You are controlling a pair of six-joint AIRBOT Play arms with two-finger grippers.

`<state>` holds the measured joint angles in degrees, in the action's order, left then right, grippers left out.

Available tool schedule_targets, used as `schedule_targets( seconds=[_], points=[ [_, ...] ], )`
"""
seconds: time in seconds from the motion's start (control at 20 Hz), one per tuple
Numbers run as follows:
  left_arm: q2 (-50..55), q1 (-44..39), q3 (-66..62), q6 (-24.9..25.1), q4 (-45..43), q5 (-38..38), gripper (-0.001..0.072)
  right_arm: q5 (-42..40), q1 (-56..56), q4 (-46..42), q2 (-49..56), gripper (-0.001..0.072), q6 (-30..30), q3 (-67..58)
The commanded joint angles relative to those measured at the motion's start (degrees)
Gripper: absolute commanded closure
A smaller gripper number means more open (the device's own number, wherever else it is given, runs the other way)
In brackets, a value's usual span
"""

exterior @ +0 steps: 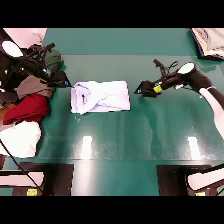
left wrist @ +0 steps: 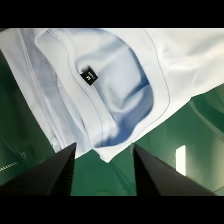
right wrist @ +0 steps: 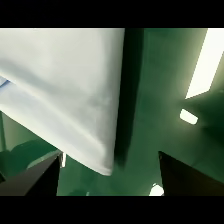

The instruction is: Fold the shirts.

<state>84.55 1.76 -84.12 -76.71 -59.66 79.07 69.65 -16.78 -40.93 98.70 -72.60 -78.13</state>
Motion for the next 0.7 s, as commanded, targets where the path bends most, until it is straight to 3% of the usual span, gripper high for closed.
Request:
schedule_targets(
  seconds=[0.0, 0.15, 0.25, 0.35, 0.4, 0.45, 0.5, 0.65],
  points=[
    [-0.7, 0.0, 1.7, 0.7, 1.5, -1.3, 0.0280, -0.7, -3.5, 6.7, 6.7, 0.0038, 1.3, -2.3],
    [-1.4, 0.0, 1.6, 0.9, 1.5, -1.8, 0.0280, -1.2, -7.6, 11.3, 13.2, 0.0041, 1.3, -8.7],
    [-1.4, 0.0, 1.6, 1.3, 1.6, -1.7, 0.0280, -1.2, -10.1, 13.0, 17.0, 0.0147, 1.3, -13.6],
    [-1.4, 0.0, 1.6, 1.3, 1.6, -1.7, 0.0280, -2.6, -12.0, 12.9, 19.1, 0.0186, 1.3, -17.1],
    [-1.4, 0.0, 1.6, 1.3, 1.6, -1.7, 0.0281, -3.8, -12.6, 12.9, 19.5, 0.0338, 1.3, -18.2],
    [-1.4, 0.0, 1.6, 1.3, 1.7, -1.7, 0.0420, -5.5, -12.8, 12.8, 19.4, 0.0509, 1.6, -18.8],
    [-1.4, 0.0, 1.6, 1.8, 1.7, -1.7, 0.0682, -6.3, -12.8, 12.9, 19.4, 0.0675, 2.3, -19.4],
    [-1.6, 0.0, 1.6, 1.9, 2.1, -0.9, 0.0686, -5.6, -10.7, 12.5, 18.3, 0.0700, 2.4, -20.8]
  ],
)
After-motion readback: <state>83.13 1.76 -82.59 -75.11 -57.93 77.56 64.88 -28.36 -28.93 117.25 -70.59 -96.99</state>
